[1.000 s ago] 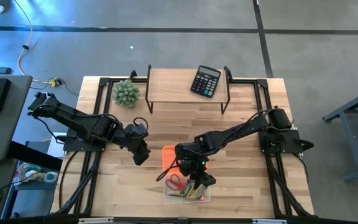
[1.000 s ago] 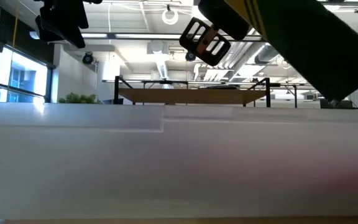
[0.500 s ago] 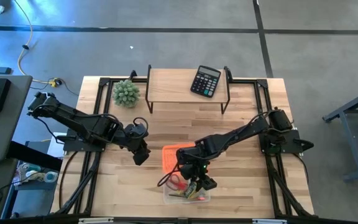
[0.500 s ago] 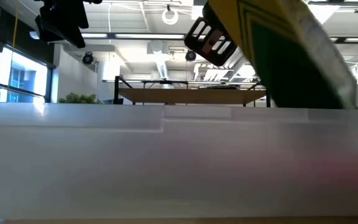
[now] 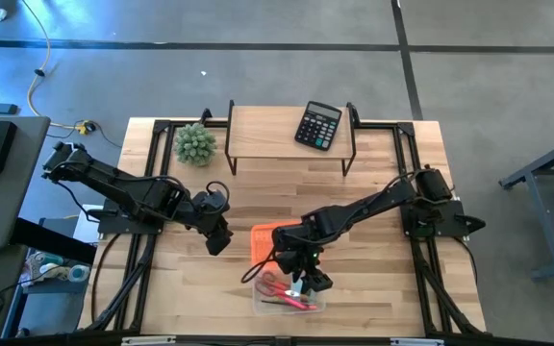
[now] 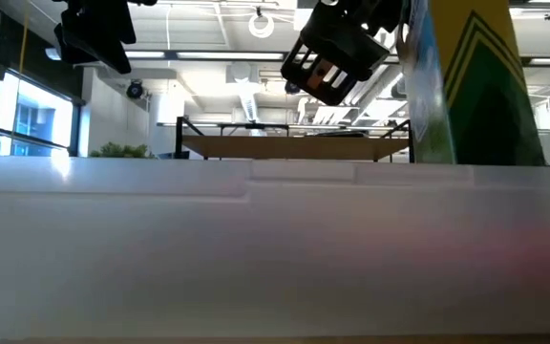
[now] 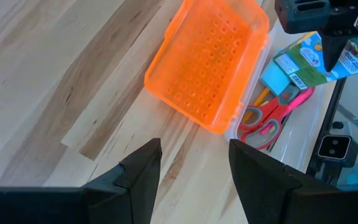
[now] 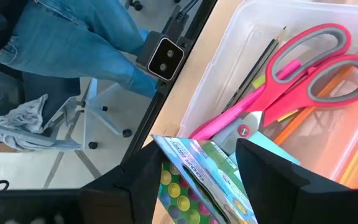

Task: Pack school essentials
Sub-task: Put the crayon box into the orange supply box

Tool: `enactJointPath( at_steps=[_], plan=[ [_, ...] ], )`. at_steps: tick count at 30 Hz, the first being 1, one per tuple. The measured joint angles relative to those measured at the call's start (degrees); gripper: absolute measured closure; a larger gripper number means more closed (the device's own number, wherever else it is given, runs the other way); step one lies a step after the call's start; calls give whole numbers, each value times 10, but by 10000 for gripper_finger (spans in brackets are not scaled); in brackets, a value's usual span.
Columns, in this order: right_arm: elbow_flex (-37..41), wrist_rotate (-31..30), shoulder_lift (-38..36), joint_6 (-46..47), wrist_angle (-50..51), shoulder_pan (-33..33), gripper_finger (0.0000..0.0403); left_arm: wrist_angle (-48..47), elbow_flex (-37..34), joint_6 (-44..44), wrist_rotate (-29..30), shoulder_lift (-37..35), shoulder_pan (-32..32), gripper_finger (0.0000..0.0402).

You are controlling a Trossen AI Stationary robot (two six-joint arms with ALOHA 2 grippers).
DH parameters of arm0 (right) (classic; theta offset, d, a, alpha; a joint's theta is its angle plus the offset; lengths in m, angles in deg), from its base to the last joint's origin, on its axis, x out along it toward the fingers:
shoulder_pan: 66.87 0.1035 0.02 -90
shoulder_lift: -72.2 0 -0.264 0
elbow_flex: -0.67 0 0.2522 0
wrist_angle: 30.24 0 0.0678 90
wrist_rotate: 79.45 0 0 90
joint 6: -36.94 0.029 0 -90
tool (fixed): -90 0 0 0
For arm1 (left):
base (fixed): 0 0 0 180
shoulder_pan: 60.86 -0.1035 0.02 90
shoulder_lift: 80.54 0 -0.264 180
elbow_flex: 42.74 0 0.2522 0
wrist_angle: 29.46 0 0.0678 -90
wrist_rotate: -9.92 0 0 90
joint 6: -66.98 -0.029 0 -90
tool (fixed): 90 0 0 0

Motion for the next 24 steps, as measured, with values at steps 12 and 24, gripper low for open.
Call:
enactJointPath(
  at_steps=[12,24],
  plan=[
    [-41,-5,-5,14,10,0,206,0,0,-14,0,0,0,222],
    [-135,-129,-6,38,174,0,206,0,0,-14,-2,0,1,222]
  ],
)
